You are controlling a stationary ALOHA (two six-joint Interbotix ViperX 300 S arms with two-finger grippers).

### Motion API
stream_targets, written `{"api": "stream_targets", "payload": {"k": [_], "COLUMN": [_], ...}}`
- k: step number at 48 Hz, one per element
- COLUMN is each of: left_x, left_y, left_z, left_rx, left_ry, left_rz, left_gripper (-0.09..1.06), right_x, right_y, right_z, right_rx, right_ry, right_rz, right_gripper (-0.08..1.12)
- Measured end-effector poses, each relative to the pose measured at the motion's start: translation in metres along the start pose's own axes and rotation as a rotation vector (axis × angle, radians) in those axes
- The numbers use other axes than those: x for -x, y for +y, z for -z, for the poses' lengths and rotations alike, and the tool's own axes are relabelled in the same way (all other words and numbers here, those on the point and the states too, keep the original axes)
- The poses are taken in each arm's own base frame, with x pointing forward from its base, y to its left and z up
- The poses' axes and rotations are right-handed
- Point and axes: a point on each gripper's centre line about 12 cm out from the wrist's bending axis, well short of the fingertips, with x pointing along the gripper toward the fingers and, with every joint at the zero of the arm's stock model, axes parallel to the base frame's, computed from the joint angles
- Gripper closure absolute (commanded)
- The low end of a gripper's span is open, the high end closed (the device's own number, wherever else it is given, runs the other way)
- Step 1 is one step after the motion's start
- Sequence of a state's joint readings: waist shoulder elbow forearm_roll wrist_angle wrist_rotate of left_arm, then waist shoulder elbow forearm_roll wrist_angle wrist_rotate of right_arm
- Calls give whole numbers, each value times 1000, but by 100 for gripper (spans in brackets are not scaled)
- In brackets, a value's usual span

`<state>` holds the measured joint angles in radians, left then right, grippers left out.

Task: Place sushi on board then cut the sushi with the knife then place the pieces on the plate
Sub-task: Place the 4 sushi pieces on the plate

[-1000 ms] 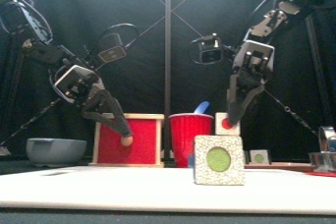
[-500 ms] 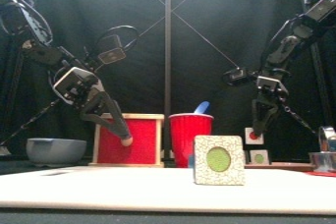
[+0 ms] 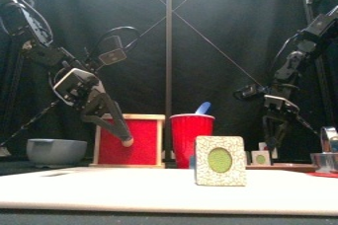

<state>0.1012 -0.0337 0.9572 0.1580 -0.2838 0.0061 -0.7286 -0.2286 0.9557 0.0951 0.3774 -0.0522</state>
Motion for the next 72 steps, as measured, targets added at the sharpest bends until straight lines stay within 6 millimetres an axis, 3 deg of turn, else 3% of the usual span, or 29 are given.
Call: {"api": "stream_targets", "payload": {"k": [13, 19, 24, 37, 62, 72], "left_x": [0, 0, 0, 0, 0, 0], "left_y": [0, 0, 0, 0, 0, 0], "left_z": [0, 0, 0, 0, 0, 0], "left_rx": [1, 2, 1, 1, 5, 7], "left_ry": [0, 0, 0, 0, 0, 0], "left_rz": [0, 1, 1, 1, 0, 0], "left_gripper": [24, 24, 24, 24, 24, 24], "right_x": [0, 12, 25, 60, 59, 51], "right_y": [1, 17, 43, 145, 284, 324], "right_z": [-6, -13, -19, -32, 15, 31], "right_rx": [20, 58, 140, 326, 388, 416], "right_ry": [-22, -29, -45, -112, -58, -49], "right_rz": [3, -28, -77, -279, -390, -407], "right_gripper": [17, 17, 17, 17, 16, 16]}}
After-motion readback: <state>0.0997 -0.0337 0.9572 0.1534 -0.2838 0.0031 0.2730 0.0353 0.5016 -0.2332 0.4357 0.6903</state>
